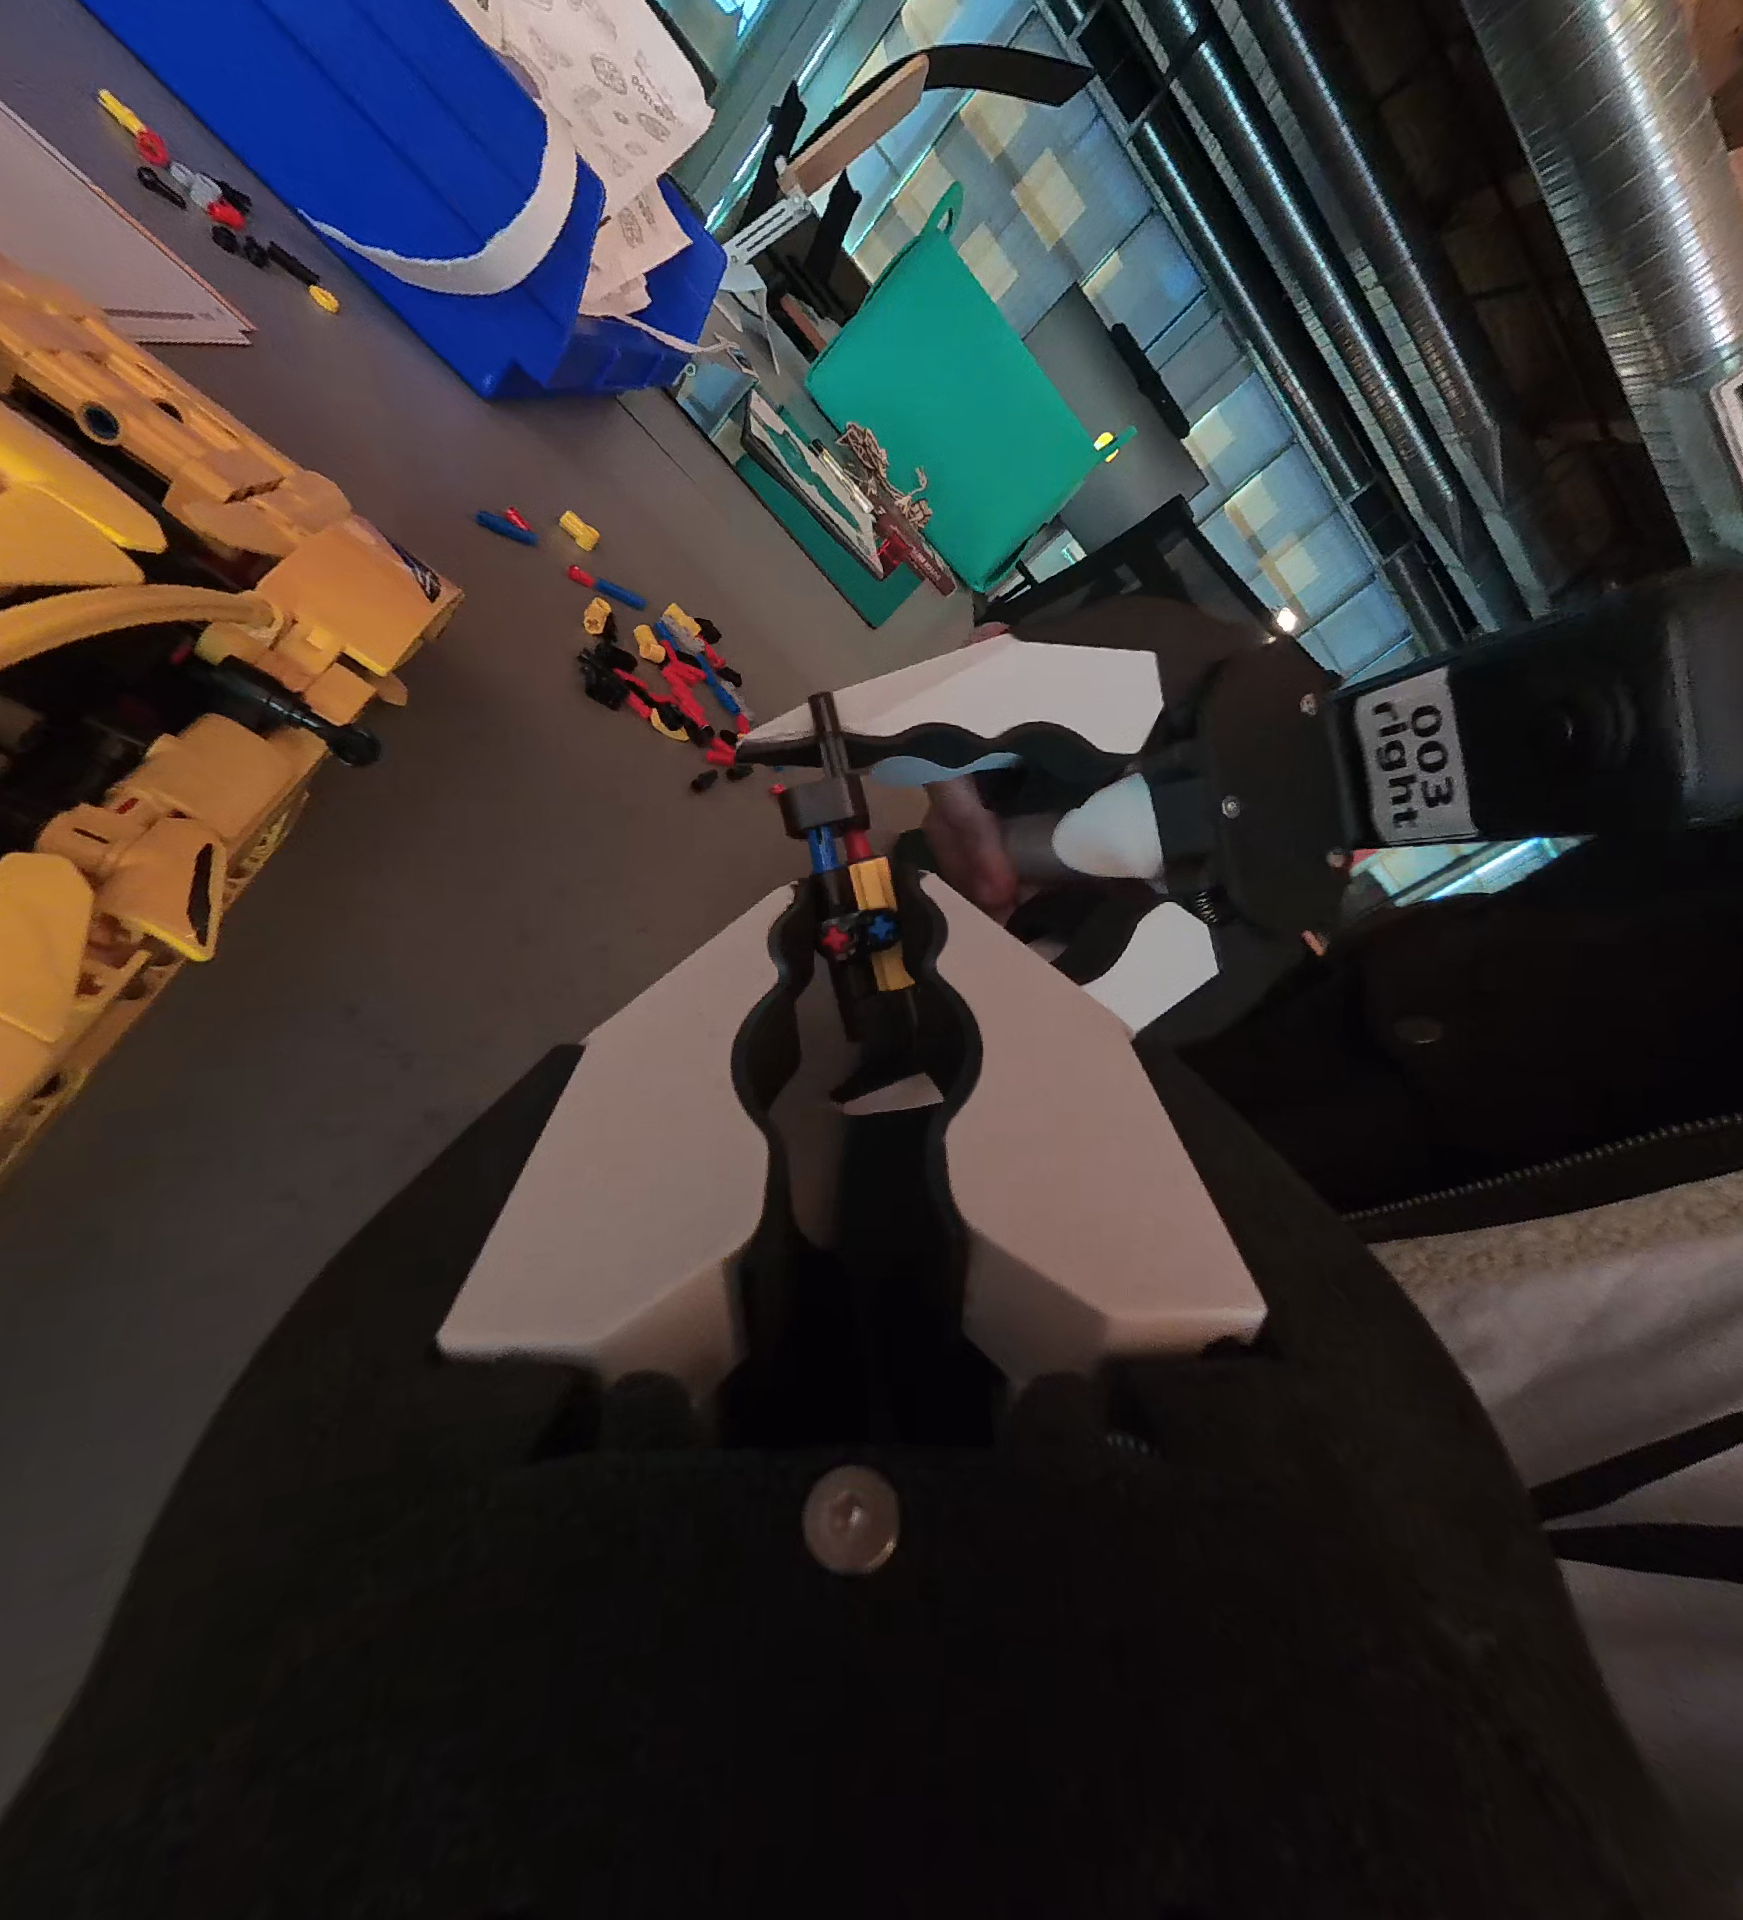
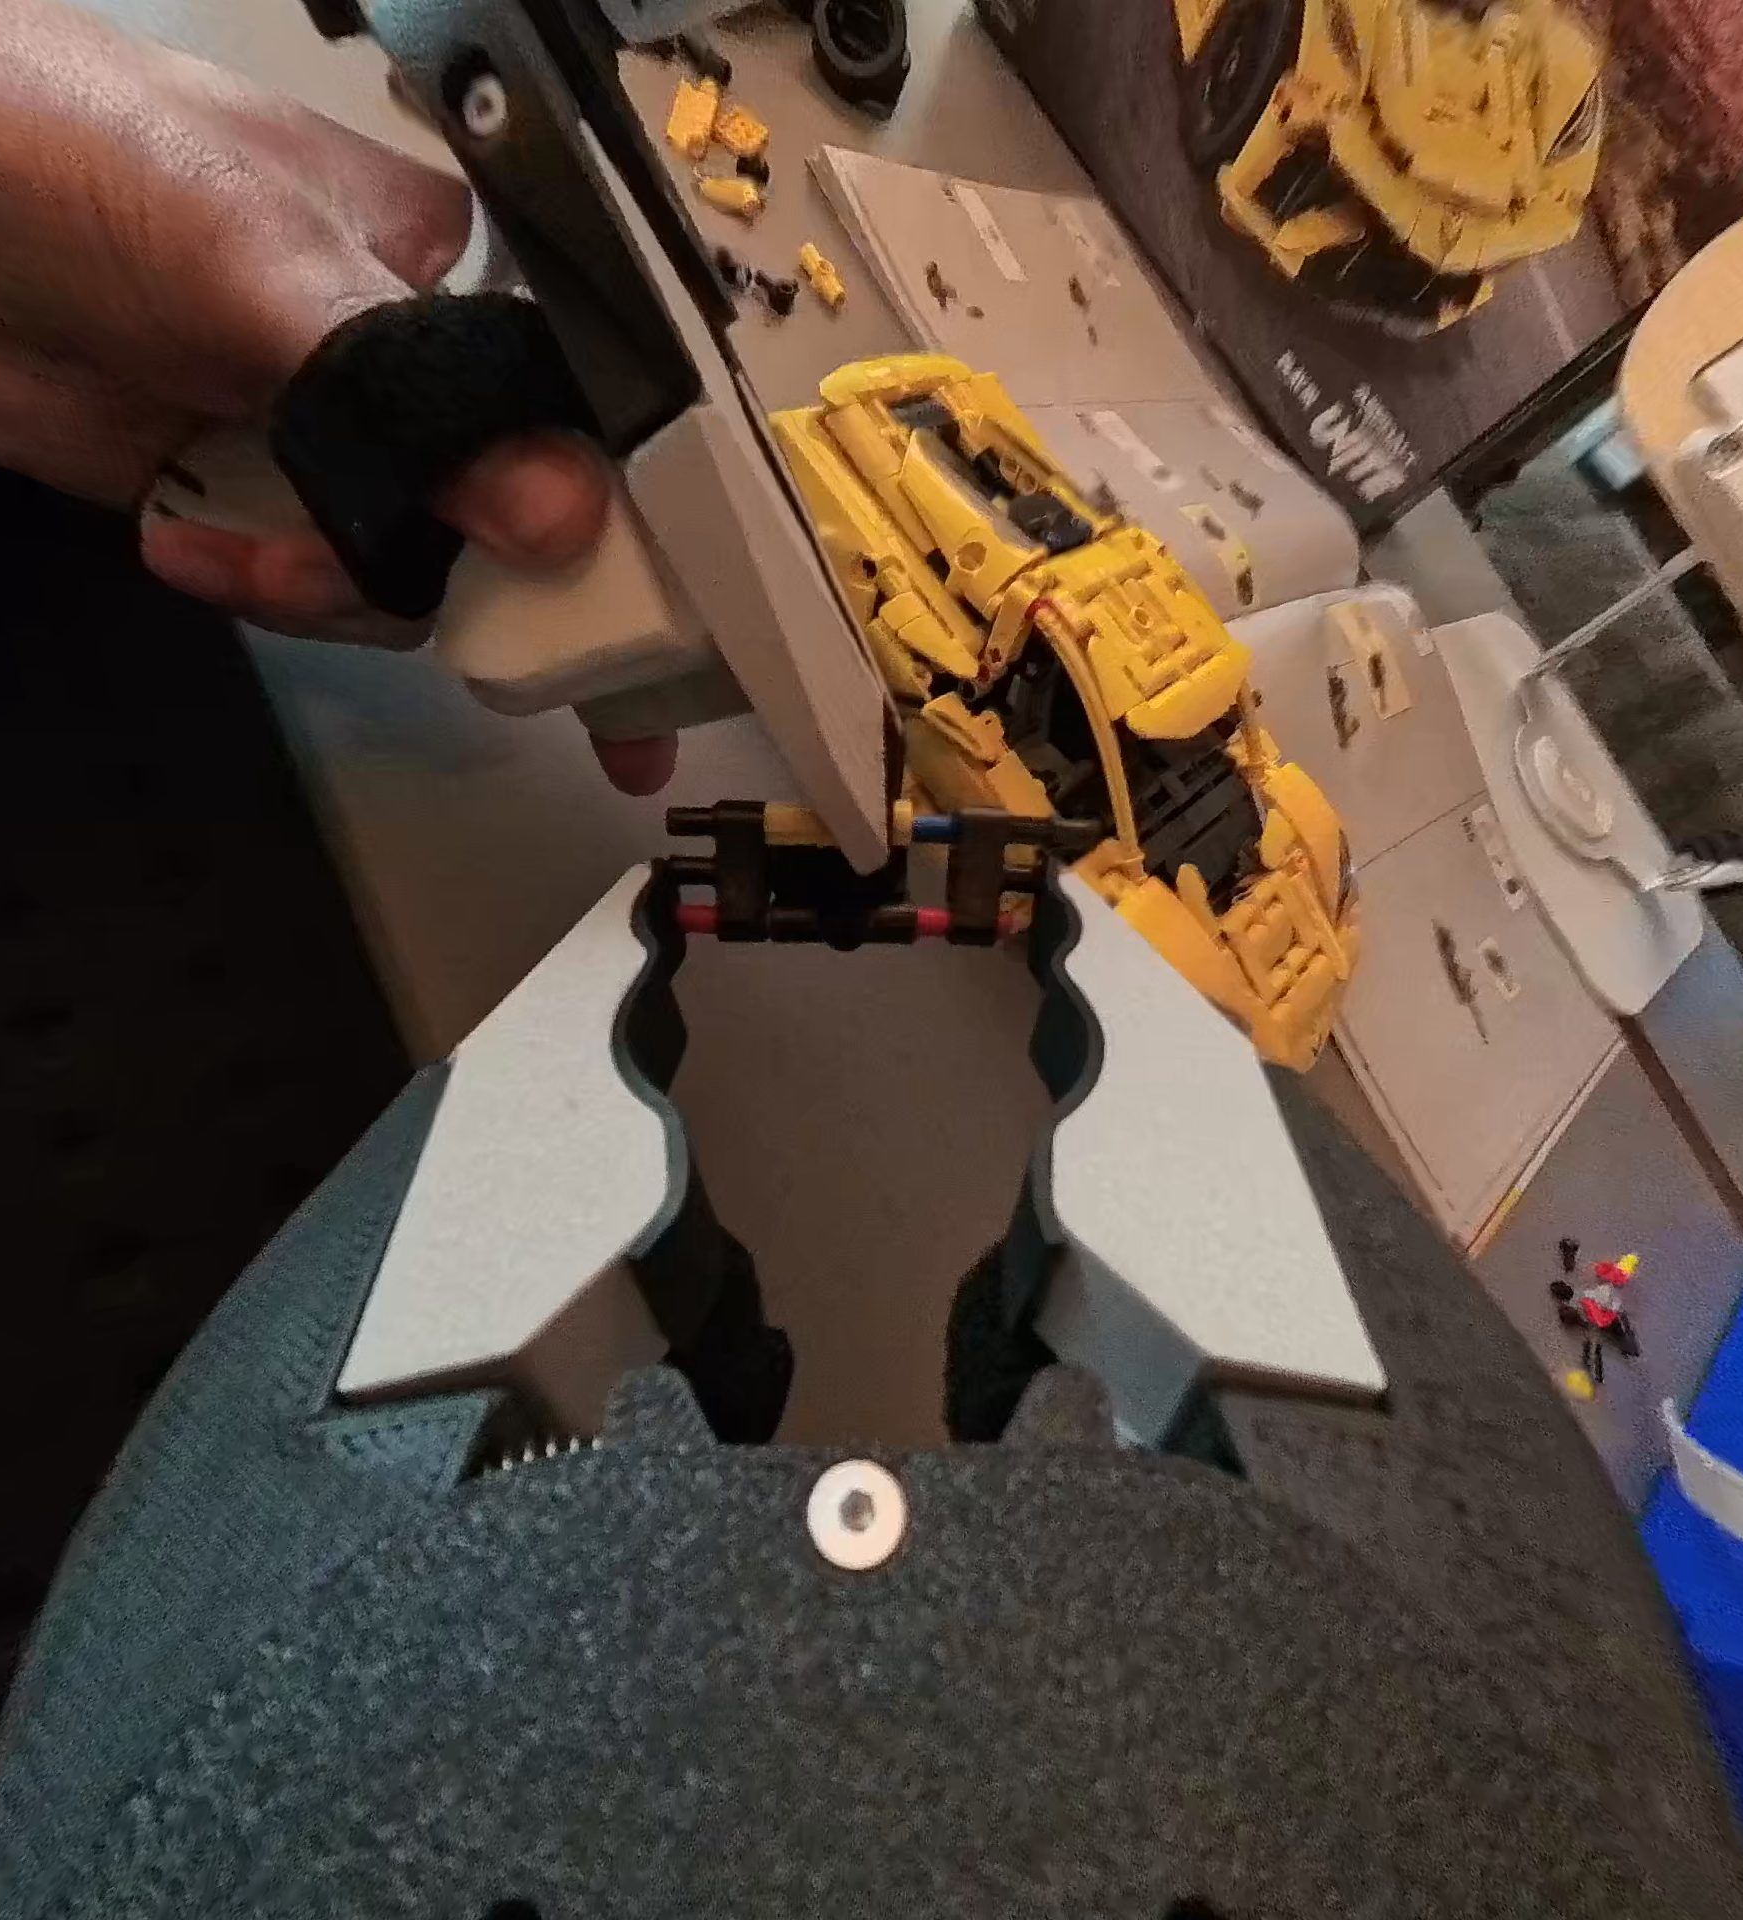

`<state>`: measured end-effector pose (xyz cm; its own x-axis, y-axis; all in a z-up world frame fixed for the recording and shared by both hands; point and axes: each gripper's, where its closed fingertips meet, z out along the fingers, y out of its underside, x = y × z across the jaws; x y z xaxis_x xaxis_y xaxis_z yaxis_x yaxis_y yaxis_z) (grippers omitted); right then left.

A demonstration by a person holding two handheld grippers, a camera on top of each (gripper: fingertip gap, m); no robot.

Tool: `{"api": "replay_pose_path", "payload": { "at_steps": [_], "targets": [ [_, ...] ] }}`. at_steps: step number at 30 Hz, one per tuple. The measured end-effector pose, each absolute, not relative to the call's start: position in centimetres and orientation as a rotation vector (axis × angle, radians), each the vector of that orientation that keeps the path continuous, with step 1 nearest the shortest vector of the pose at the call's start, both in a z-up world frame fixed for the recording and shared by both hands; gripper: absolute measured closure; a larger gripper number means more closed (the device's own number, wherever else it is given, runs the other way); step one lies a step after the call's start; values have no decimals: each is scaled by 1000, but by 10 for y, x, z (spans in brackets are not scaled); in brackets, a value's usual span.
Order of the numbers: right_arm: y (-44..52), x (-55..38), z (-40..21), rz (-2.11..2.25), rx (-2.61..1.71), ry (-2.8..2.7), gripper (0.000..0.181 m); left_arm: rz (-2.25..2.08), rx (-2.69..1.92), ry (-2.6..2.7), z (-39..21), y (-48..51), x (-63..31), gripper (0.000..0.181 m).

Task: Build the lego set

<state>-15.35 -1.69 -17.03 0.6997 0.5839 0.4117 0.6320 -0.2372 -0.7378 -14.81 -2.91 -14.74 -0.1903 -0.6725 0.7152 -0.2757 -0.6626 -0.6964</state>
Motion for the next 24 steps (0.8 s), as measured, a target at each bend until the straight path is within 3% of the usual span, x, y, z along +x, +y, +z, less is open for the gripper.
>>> {"api": "replay_pose_path", "payload": {
  "at_steps": [5, 7, 9, 12, 13, 18, 21, 24],
  "targets": [
    [-18, -161, -145, 46, -1723, -901, 114, -2300, -1669, 961, -123, -32, -156, 163],
    [-15, -152, -135, 30, -1648, -837, 114, -2428, -1651, 914, -117, -32, -158, 145],
    [-17, -153, -134, 75, -1628, -834, 113, -2462, -1608, 954, -112, -40, -158, 141],
    [-18, -157, -135, 68, -1597, -854, 113, -2344, -1640, 1048, -121, -45, -154, 144],
    [-18, -158, -138, 59, -1606, -868, 113, -2326, -1649, 1056, -122, -44, -154, 156],
    [-16, -156, -150, 60, -1654, -881, 113, -2095, -1703, 1151, -136, -42, -152, 162],
    [-7, -144, -162, -78, -1744, -854, 94, -1930, -1782, 1187, -152, -35, -150, 163],
    [-6, -144, -170, -219, -1780, -932, 88, -1720, -1791, 1257, -161, -30, -149, 163]
  ]
}}
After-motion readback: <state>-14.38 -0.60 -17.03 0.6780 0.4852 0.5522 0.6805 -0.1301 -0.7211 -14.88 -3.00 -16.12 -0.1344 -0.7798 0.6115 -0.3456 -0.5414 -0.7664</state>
